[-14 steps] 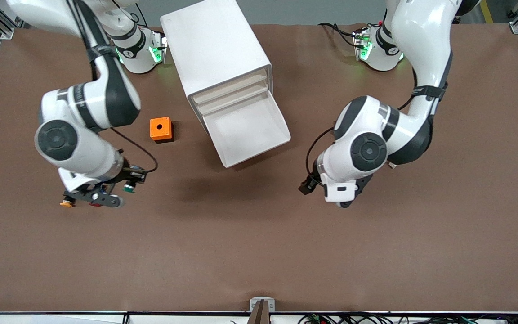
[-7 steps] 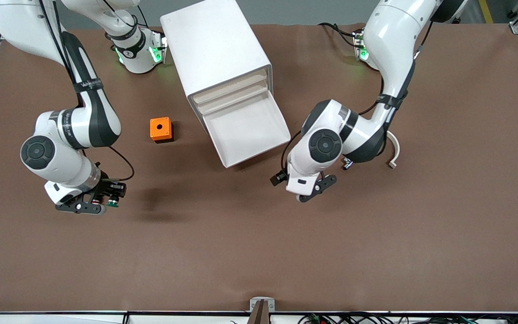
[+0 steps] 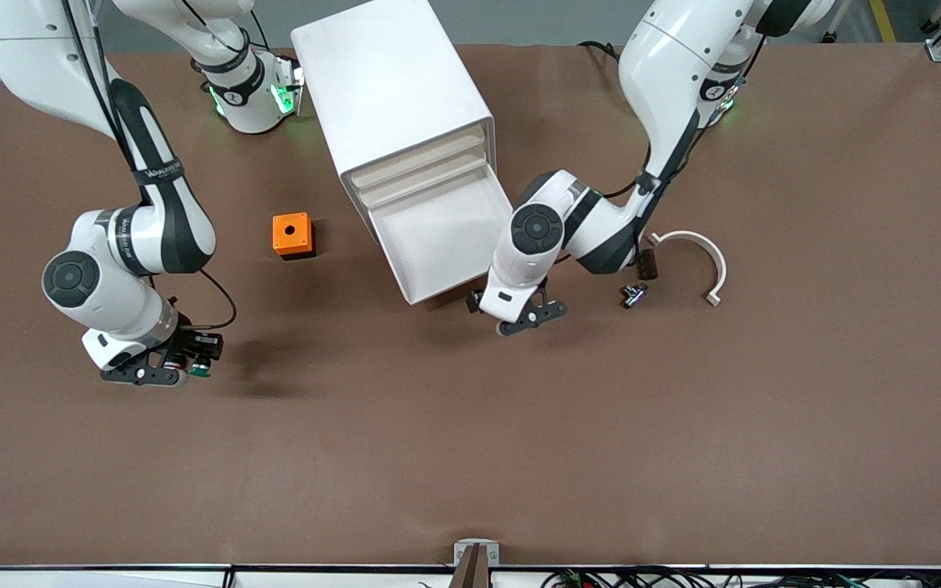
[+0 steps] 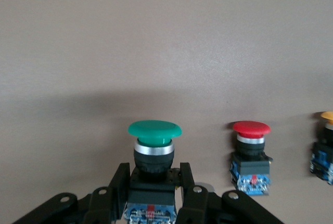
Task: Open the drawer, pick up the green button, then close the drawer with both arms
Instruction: 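Carry the green button beside the red button while the left gripper pushes drawer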
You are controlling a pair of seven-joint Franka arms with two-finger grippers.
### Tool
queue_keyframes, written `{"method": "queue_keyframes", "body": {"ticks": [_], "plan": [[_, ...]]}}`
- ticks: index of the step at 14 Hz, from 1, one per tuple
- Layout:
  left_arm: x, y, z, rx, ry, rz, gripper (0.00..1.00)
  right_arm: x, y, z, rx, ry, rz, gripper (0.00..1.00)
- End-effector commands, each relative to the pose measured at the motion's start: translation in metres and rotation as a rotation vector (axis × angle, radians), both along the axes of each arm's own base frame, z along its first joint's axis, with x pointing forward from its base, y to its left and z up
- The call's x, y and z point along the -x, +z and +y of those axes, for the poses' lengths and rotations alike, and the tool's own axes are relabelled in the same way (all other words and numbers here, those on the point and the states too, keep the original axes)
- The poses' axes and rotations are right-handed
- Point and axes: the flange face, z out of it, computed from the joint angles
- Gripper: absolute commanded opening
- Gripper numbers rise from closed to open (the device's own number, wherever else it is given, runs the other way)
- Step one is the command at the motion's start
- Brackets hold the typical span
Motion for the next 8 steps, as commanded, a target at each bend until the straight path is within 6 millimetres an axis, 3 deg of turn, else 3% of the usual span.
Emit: {"method": "queue_keyframes", "body": {"ticks": [1,3,8], "plan": [[0.020,-0.001,-0.007,-0.014,-0.037,-0.007,1.00,0.021,-0.034,-0.011,-0.007,0.018,-0.044,0.00],[0.031,-0.006,-0.013,-0.016,-0.044,0.009,1.00,0.024,-0.046,-0.012,-0.014,0.008,-0.038,0.00],[0.065,-0.008,-0.040,-0.002,-0.007,0.053,1.00,0.026,-0.060,0.009,-0.022,0.023,-0.032,0.00]]}}
